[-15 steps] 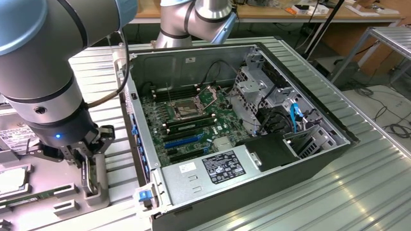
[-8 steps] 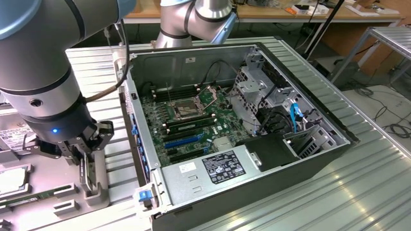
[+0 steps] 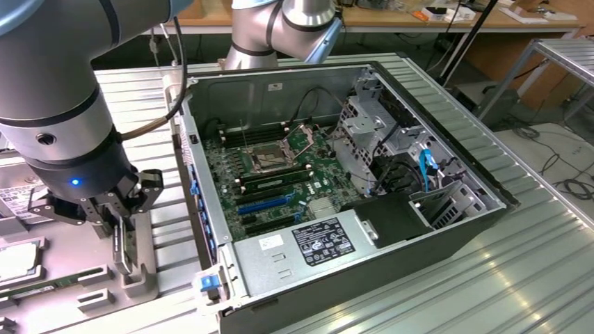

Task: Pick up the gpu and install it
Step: 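Pick up the gpu and move the gpu toward the slot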

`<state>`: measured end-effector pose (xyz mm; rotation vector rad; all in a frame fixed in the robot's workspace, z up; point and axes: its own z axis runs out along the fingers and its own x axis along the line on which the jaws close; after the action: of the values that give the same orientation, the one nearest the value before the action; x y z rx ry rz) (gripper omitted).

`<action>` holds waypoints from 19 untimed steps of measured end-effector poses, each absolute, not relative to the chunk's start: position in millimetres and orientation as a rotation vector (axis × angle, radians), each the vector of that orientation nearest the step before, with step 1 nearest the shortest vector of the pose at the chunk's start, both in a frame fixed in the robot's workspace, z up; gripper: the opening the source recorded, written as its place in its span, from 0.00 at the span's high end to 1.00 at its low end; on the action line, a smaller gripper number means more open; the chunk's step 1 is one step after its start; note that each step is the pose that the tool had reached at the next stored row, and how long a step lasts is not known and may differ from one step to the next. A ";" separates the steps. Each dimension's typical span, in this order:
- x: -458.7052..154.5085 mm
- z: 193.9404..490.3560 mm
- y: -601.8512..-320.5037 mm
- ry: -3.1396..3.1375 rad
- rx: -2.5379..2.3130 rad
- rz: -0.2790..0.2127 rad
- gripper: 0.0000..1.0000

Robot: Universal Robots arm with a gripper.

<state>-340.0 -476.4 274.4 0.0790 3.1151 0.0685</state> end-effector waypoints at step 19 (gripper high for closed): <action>-340.0 283.7 -476.4 3.116 0.079 0.070 0.73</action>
<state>-340.0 -476.4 283.7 0.0791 3.1156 0.0696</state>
